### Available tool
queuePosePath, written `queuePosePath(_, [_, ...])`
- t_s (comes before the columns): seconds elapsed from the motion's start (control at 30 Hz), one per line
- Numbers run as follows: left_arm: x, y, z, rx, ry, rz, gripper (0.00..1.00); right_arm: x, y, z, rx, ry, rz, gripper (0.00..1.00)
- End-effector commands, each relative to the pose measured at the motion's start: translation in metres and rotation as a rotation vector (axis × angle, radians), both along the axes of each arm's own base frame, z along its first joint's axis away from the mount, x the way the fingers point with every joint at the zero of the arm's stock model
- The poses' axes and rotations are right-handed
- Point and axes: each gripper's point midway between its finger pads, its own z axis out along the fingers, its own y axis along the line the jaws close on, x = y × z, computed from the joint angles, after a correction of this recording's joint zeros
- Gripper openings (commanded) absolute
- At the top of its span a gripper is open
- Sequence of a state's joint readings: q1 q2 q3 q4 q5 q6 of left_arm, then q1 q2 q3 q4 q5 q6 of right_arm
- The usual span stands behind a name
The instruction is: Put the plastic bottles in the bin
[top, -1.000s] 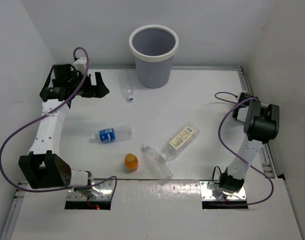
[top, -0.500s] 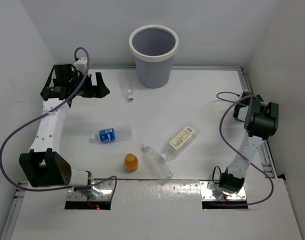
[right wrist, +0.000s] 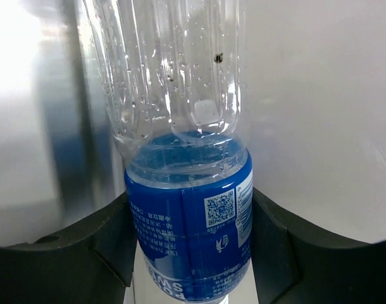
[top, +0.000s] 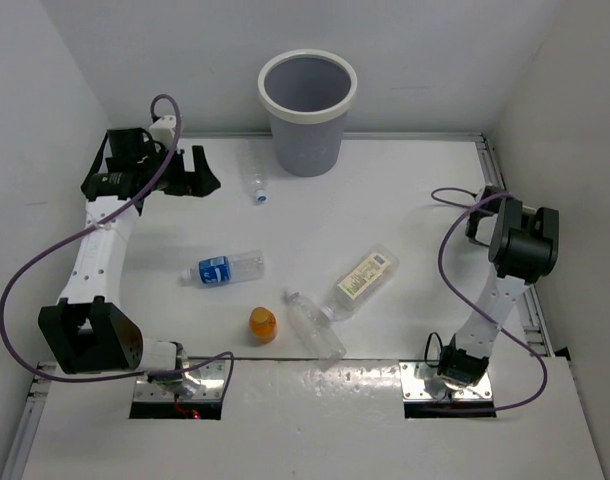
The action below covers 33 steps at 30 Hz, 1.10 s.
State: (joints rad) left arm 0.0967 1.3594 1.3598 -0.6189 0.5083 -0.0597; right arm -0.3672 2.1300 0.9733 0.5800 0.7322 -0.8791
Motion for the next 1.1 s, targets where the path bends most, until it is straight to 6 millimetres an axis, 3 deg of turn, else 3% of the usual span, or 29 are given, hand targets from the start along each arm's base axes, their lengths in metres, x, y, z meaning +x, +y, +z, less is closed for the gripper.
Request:
queuePosePath(0.0, [-0.002,0.005,0.032,0.028,-0.131,-0.039,1.0,0.005,0.031,0.036,0.027,-0.092,0.063,0.15])
queuePosePath(0.03, [-0.004,0.007,0.035,0.025,-0.141,-0.039,1.0,0.012,0.044,0.05,0.049,-0.143,0.092,0.11])
queuePosePath(0.1, [-0.006,0.013,0.044,0.013,-0.171,-0.037,1.0,0.004,0.067,0.054,0.132,-0.123,0.114,0.03])
queuePosePath(0.13, [-0.01,0.009,0.055,-0.02,-0.2,-0.062,1.0,0.019,0.081,0.077,0.182,-0.222,0.141,0.01])
queuePosePath(0.17, [-0.01,0.008,0.059,-0.046,-0.208,-0.072,1.0,0.004,0.094,0.078,0.257,-0.181,0.118,0.0])
queuePosePath(0.2, [-0.015,0.003,0.071,-0.102,-0.237,-0.109,1.0,0.013,0.114,0.091,0.315,-0.238,0.147,0.0])
queuePosePath(0.23, [-0.017,-0.001,0.073,-0.135,-0.241,-0.138,1.0,0.03,0.12,0.121,0.337,-0.304,0.165,0.0])
queuePosePath(0.27, [-0.02,-0.009,0.077,-0.17,-0.252,-0.181,0.99,0.03,0.142,0.119,0.469,-0.318,0.177,0.0])
queuePosePath(0.33, [-0.031,-0.022,0.097,-0.265,-0.31,-0.261,0.97,0.026,0.172,0.15,0.578,-0.313,0.225,0.0])
queuePosePath(0.37, [-0.034,-0.026,0.103,-0.287,-0.329,-0.279,0.96,0.039,0.199,0.167,0.692,-0.347,0.32,0.0])
queuePosePath(0.4, [-0.037,-0.029,0.109,-0.305,-0.345,-0.292,0.96,0.036,0.218,0.193,0.758,-0.398,0.344,0.0])
queuePosePath(0.43, [-0.039,-0.035,0.116,-0.321,-0.368,-0.31,0.96,0.034,0.23,0.206,0.801,-0.398,0.378,0.0])
queuePosePath(0.47, [-0.043,-0.036,0.123,-0.319,-0.387,-0.313,0.96,0.03,0.26,0.224,0.9,-0.424,0.454,0.0])
queuePosePath(0.53, [-0.046,-0.039,0.127,-0.322,-0.396,-0.323,0.96,0.03,0.289,0.244,0.989,-0.435,0.539,0.0])
queuePosePath(0.57, [-0.045,-0.039,0.128,-0.319,-0.406,-0.325,0.96,0.034,0.3,0.273,1.009,-0.48,0.597,0.0])
queuePosePath(0.6, [-0.046,-0.04,0.129,-0.328,-0.399,-0.322,0.96,0.033,0.307,0.28,1.035,-0.488,0.602,0.0])
queuePosePath(0.63, [-0.046,-0.04,0.129,-0.328,-0.399,-0.321,0.96,0.036,0.33,0.288,1.087,-0.489,0.649,0.0])
queuePosePath(0.67, [-0.048,-0.04,0.131,-0.325,-0.407,-0.323,0.96,0.041,0.335,0.313,1.098,-0.543,0.681,0.0])
queuePosePath(0.73, [-0.046,-0.039,0.129,-0.322,-0.408,-0.315,0.96,0.057,0.359,0.333,1.189,-0.625,0.725,0.0])
queuePosePath(0.77, [-0.047,-0.039,0.131,-0.317,-0.418,-0.308,0.96,0.069,0.379,0.358,1.226,-0.694,0.781,0.0])
queuePosePath(0.8, [-0.047,-0.039,0.131,-0.317,-0.418,-0.307,0.96,0.079,0.387,0.356,1.247,-0.695,0.782,0.0])
queuePosePath(0.87, [-0.045,-0.036,0.127,-0.316,-0.412,-0.288,0.96,0.092,0.4,0.393,1.26,-0.792,0.848,0.0])
queuePosePath(0.9, [-0.044,-0.036,0.127,-0.316,-0.412,-0.288,0.96,0.111,0.416,0.387,1.306,-0.786,0.841,0.0])
queuePosePath(1.0, [-0.04,-0.033,0.124,-0.306,-0.413,-0.263,0.96,0.148,0.452,0.418,1.318,-0.925,0.944,0.0])
queuePosePath(1.07, [-0.038,-0.029,0.119,-0.304,-0.405,-0.242,0.96,0.166,0.463,0.42,1.325,-0.984,0.948,0.0])
